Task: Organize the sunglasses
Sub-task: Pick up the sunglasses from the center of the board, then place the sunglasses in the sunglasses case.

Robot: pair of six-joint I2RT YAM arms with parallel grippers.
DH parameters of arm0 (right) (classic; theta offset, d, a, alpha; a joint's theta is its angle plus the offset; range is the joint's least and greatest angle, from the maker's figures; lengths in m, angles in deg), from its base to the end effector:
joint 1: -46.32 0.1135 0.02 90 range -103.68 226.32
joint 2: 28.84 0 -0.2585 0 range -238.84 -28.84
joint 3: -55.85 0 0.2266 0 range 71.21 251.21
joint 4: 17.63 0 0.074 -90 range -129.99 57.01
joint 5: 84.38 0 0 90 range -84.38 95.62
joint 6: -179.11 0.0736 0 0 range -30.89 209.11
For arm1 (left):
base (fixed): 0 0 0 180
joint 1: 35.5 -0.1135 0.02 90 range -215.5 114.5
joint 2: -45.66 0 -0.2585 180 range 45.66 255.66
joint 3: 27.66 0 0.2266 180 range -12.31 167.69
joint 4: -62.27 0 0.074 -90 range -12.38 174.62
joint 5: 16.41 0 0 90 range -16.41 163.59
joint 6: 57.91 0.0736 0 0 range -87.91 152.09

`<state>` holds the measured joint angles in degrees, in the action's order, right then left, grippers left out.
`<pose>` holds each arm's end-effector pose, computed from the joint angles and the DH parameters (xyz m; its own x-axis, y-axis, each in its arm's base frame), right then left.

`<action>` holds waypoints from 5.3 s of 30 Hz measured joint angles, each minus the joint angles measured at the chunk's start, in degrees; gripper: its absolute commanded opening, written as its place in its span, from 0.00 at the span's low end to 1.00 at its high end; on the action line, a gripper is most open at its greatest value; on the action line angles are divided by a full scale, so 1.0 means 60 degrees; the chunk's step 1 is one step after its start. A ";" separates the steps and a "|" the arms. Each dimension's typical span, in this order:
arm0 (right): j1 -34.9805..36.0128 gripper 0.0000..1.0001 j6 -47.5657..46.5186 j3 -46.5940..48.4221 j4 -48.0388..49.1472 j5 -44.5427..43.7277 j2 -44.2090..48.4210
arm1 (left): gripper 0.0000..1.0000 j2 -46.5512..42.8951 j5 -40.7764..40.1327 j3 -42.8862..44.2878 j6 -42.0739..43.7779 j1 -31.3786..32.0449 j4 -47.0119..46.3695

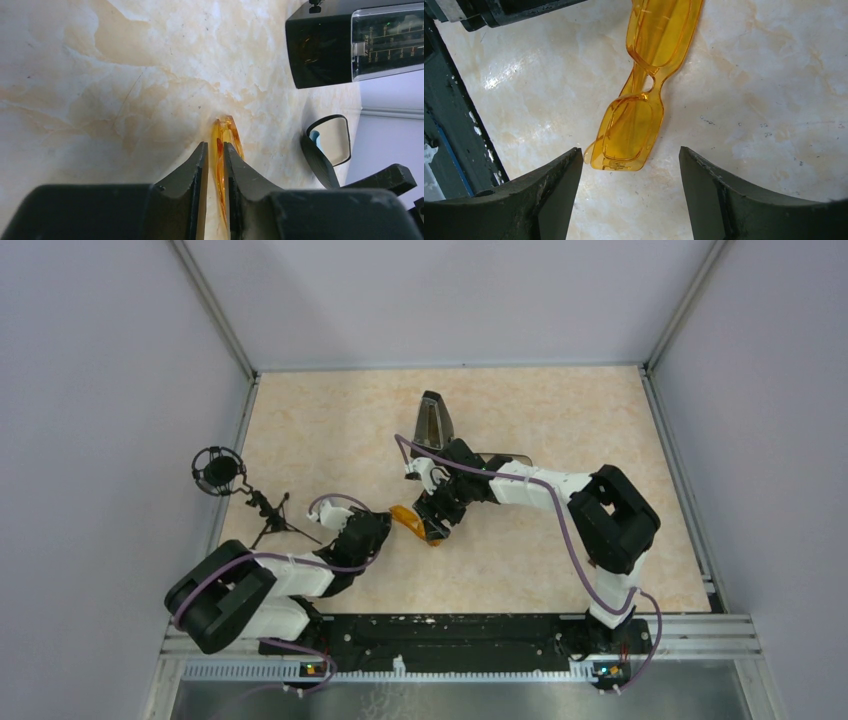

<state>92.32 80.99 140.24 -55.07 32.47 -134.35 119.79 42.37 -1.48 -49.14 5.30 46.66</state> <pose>0.2354 0.2917 0.1618 -0.4730 -0.6712 -0.5708 -0.8811 0.3591 0.3078 0.1890 -0.1128 0.1206 -0.2864 -0.8693 -0.4029 -0.3656 0.4878 -0.7927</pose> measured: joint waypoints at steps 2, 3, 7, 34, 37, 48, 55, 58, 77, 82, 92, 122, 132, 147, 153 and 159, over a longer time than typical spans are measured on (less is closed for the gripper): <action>0.0000 0.72 -0.0040 -0.0004 0.0000 0.0000 0.0000 | 0.21 0.0120 0.0029 0.0000 -0.0047 -0.0044 -0.0076; 0.0000 0.72 -0.0047 -0.0004 0.0000 0.0004 0.0000 | 0.21 0.0171 0.0033 0.0000 -0.0069 -0.0058 -0.0109; 0.0000 0.74 -0.0029 -0.0004 -0.0007 0.0007 0.0000 | 0.21 0.0357 0.0066 -0.0007 -0.0208 -0.0109 -0.0284; 0.0004 0.71 0.1002 0.0441 -0.0237 0.0117 -0.0703 | 0.20 0.0987 0.0313 -0.0127 -0.0561 -0.0197 -0.1002; 0.0004 0.61 0.0994 0.0459 -0.0229 0.0178 -0.0758 | 0.20 0.1005 0.0313 -0.0127 -0.0583 -0.0197 -0.1045; 0.0000 0.27 0.1020 0.0459 -0.0299 0.0408 -0.0812 | 0.35 0.1002 0.0317 -0.0146 -0.0590 -0.0222 -0.1075; -0.0004 0.19 0.0106 0.0437 -0.0339 -0.0102 -0.0718 | 0.49 -0.0193 0.0659 -0.0186 0.0022 -0.0229 -0.0510; -0.0029 0.19 -0.0681 0.0430 -0.0517 -0.0532 -0.0470 | 0.50 -0.1632 0.0823 -0.0200 0.0397 -0.0229 0.0219; -0.0069 0.18 -0.5515 0.2958 -0.3952 -0.3209 -0.0561 | 0.51 -0.6215 0.0841 -0.1005 0.0816 -0.0229 0.3410; -0.0087 0.18 -0.6073 0.4258 -0.4725 -0.3850 -0.1381 | 0.51 -0.6386 0.0838 -0.1005 0.0816 -0.0229 0.3665; -0.0892 0.16 -0.6943 0.6714 -0.6495 -0.4364 -0.2441 | 0.51 -0.6393 0.0856 -0.1137 0.0805 -0.0229 0.3738; -0.2998 0.13 -0.8411 0.6539 -0.8196 -0.3486 -0.2696 | 0.50 -0.5657 0.1279 -0.1264 0.0787 -0.0229 0.3184; -0.3402 0.11 -0.9078 0.6535 -0.8619 -0.3155 -0.2696 | 0.50 -0.5621 0.1282 -0.1264 0.0798 -0.0229 0.3158; -0.3832 0.11 -1.0284 0.6583 -0.9417 -0.2787 -0.3504 | 0.50 -0.5559 0.1271 -0.1264 0.0860 -0.0229 0.3166; -0.3949 0.11 -1.0961 0.6892 -0.9621 -0.2641 -0.3559 | 0.50 -0.5559 0.1260 -0.1264 0.0962 -0.0229 0.3162; -0.3956 0.11 -1.1449 0.6878 -0.9497 -0.2641 -0.3559 | 0.50 -0.5563 0.1213 -0.1264 0.1042 -0.0229 0.3166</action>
<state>68.59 12.30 181.51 -112.05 16.62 -155.70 86.41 49.65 -9.06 -42.89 3.92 65.66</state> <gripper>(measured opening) 0.461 0.504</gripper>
